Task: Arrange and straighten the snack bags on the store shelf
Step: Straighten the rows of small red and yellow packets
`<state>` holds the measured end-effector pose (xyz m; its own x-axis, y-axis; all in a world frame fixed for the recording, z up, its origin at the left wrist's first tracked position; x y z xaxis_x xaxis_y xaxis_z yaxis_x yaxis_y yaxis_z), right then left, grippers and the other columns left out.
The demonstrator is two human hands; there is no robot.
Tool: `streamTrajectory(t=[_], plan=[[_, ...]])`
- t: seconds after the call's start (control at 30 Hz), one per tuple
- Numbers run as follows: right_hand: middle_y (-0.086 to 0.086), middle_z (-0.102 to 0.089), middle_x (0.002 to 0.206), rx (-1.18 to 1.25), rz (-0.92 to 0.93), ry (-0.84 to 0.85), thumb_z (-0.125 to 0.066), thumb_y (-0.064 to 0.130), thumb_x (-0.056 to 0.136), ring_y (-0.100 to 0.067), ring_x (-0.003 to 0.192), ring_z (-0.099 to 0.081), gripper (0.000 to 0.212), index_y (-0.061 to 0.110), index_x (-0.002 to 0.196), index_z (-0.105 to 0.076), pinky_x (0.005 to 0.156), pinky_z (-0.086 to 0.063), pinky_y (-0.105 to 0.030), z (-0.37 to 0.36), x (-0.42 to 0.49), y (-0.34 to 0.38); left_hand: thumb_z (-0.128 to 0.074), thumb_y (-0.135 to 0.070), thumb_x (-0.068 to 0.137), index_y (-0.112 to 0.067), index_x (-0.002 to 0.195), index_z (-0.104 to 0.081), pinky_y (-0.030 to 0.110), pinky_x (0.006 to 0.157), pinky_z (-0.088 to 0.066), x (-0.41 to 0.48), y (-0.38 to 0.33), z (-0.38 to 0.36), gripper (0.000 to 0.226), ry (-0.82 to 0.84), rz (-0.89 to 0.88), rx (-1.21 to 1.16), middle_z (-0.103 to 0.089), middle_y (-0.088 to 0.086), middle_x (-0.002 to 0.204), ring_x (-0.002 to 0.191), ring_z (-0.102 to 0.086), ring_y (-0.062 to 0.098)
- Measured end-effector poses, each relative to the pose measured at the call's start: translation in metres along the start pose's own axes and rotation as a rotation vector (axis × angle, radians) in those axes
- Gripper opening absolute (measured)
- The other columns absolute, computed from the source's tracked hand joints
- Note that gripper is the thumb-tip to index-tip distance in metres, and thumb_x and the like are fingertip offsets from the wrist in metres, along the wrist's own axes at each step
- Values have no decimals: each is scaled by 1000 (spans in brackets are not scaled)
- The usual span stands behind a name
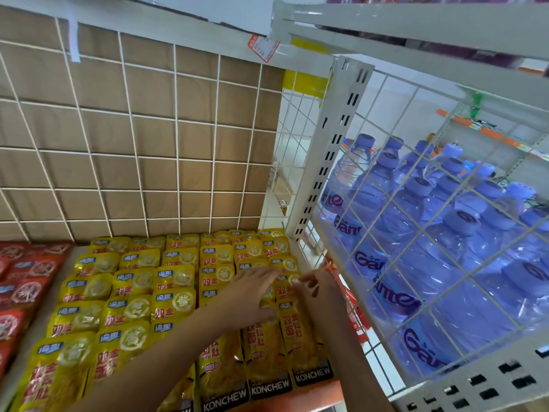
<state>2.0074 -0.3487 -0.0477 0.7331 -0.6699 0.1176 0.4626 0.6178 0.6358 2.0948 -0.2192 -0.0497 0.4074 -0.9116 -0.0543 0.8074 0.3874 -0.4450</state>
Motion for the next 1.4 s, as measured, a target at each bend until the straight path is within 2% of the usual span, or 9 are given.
streamTrajectory(t=[0.07,0.17,0.47,0.7,0.77,0.93,1.1,1.3,1.4], plan=[[8,-56,80,7,-53,28,-64,46,81,-9,73,-56,25,22,83,-57,68,-48,-31,-2,-4,-9,-59,-46,85,-26,148,-13,39,115,-8,3,-1,2,80,6,3,-44,-15,-5,155,143,-10,16],[6,-61,76,22,-78,62,-62,52,79,-9,70,-59,31,21,79,-57,68,-51,-33,-6,-5,-16,-60,-40,86,-25,148,-17,39,115,-10,7,-3,6,76,10,-4,-89,-22,-4,153,141,-15,14],[1,-59,79,49,-41,36,-62,40,84,-8,69,-55,25,16,78,-56,56,-36,-19,-5,-5,-14,-63,-35,85,-25,146,-22,38,115,-11,9,-2,4,74,25,-17,-95,-26,-3,150,138,-19,13],[2,-60,79,53,-53,34,-61,43,84,-10,71,-57,28,16,80,-58,59,-39,-20,-6,-5,-16,-61,-37,85,-25,145,-26,39,115,-14,10,0,3,70,2,-31,-92,-30,-3,147,136,-23,14],[4,-60,78,55,-61,37,-61,43,84,-10,71,-57,27,16,80,-57,60,-42,-21,-7,-5,-17,-59,-38,87,-23,143,-28,38,113,-21,10,1,6,66,-38,-28,-124,-33,-2,146,135,-27,15],[4,-61,78,59,-60,35,-62,43,83,-10,71,-58,26,18,79,-57,68,-48,-29,-5,-5,-16,-55,-22,91,-21,130,-49,25,93,-42,4,15,21,39,-217,24,-134,-48,-2,132,112,-51,11],[6,-61,79,74,-58,55,-65,42,81,-7,70,-58,24,19,80,-58,67,-49,-28,-4,-5,-12,-53,-16,92,-23,126,-55,24,102,-34,3,28,18,35,-188,85,-94,-47,-2,137,129,-40,11],[6,-61,79,82,-64,62,-66,40,81,-6,70,-58,22,20,79,-57,69,-50,-30,-4,-4,-11,-53,-14,91,-21,123,-57,18,89,-39,2,24,21,32,-209,61,-98,-52,-6,128,112,-51,8],[5,-61,80,90,-60,60,-66,40,81,-6,70,-58,21,21,78,-57,67,-50,-28,-5,-4,-11,-53,-15,91,-20,120,-59,20,88,-42,2,23,22,30,-215,50,-128,-54,-6,122,109,-52,9]])
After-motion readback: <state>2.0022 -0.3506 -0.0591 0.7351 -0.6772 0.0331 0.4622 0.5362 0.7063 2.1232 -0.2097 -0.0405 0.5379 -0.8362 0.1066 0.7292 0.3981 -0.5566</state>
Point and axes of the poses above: each hand's wrist, its own x-axis towards the middle knuckle, its own z-axis out of the back of the hand, y = z × x, the point moved 6 cm from there along x, towards the middle knuckle
